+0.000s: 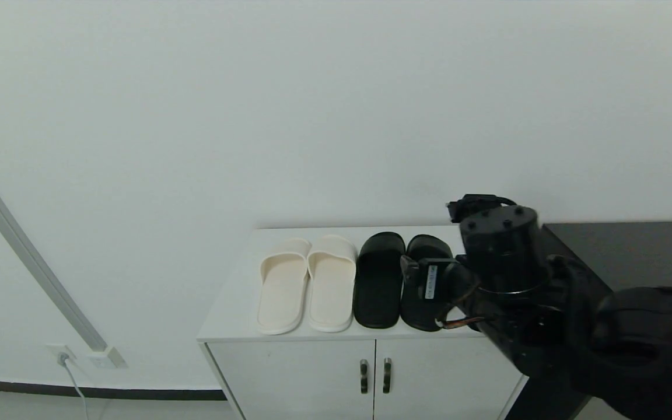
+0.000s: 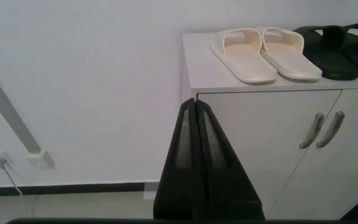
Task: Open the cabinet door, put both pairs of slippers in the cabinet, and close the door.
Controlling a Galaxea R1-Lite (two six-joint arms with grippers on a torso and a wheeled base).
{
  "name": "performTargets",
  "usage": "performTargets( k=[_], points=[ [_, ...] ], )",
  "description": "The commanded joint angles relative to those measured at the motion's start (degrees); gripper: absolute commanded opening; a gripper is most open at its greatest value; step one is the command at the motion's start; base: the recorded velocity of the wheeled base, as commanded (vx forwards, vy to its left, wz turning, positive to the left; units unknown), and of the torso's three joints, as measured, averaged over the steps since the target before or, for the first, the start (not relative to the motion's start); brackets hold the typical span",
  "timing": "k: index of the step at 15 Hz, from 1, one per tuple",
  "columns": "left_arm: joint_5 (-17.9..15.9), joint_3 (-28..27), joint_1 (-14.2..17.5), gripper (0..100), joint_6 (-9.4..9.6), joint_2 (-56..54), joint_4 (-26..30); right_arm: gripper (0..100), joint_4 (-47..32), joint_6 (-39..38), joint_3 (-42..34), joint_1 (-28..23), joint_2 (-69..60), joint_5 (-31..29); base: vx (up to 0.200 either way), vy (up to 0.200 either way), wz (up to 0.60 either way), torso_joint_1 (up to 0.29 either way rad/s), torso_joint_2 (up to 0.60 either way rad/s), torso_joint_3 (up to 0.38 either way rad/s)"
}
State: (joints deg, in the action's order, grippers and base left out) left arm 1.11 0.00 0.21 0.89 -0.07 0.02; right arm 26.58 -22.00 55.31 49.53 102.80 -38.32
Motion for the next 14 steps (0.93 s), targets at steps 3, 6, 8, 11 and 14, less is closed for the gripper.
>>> performTargets(
  k=[3,6,8,11,14],
  points=[
    [0.03,0.0,-0.03,0,-0.01,0.07,-0.02,100,0.32,-1.9,9.2,-0.05,14.0,-5.02,0.0,0.0,0.0,0.0,0.0,0.0],
    [0.03,0.0,-0.03,0,-0.01,0.07,-0.02,100,0.85,-1.99,11.58,-0.93,18.31,-5.28,0.0,0.0,0.0,0.0,0.0,0.0],
    [0.03,0.0,-0.03,0,-0.01,0.07,0.06,100,2.08,-1.73,12.54,-1.63,20.33,-5.28,0.0,0.0,0.0,0.0,0.0,0.0],
    [0.03,0.0,-0.03,0,-0.1,0.07,0.06,100,2.87,-1.64,16.32,-4.09,24.29,-5.37,0.0,0.0,0.0,0.0,0.0,0.0],
    [0.03,0.0,-0.03,0,-0.1,0.07,-0.02,100,2.87,-1.2,20.54,-6.11,27.71,-5.54,0.0,0.0,0.0,0.0,0.0,0.0]
  ],
)
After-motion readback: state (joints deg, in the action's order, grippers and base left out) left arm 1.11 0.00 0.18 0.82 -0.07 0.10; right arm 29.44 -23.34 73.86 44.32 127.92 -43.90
